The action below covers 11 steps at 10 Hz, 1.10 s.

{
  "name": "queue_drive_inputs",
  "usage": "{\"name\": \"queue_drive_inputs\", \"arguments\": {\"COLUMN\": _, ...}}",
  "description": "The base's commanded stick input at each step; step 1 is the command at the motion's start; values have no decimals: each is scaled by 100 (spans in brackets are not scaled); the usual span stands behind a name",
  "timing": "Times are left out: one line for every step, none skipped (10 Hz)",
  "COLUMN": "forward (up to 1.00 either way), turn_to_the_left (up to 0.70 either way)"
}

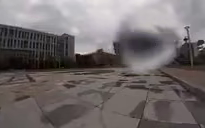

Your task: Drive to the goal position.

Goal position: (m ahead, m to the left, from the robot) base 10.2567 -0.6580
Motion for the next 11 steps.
{"name": "queue_drive_inputs", "arguments": {"forward": 70, "turn_to_the_left": 0}}
{"name": "queue_drive_inputs", "arguments": {"forward": 70, "turn_to_the_left": -9}}
{"name": "queue_drive_inputs", "arguments": {"forward": 70, "turn_to_the_left": -28}}
{"name": "queue_drive_inputs", "arguments": {"forward": 70, "turn_to_the_left": -24}}
{"name": "queue_drive_inputs", "arguments": {"forward": 70, "turn_to_the_left": 0}}
{"name": "queue_drive_inputs", "arguments": {"forward": 70, "turn_to_the_left": 0}}
{"name": "queue_drive_inputs", "arguments": {"forward": 70, "turn_to_the_left": 0}}
{"name": "queue_drive_inputs", "arguments": {"forward": 70, "turn_to_the_left": 0}}
{"name": "queue_drive_inputs", "arguments": {"forward": 70, "turn_to_the_left": 0}}
{"name": "queue_drive_inputs", "arguments": {"forward": 70, "turn_to_the_left": 0}}
{"name": "queue_drive_inputs", "arguments": {"forward": 70, "turn_to_the_left": 0}}
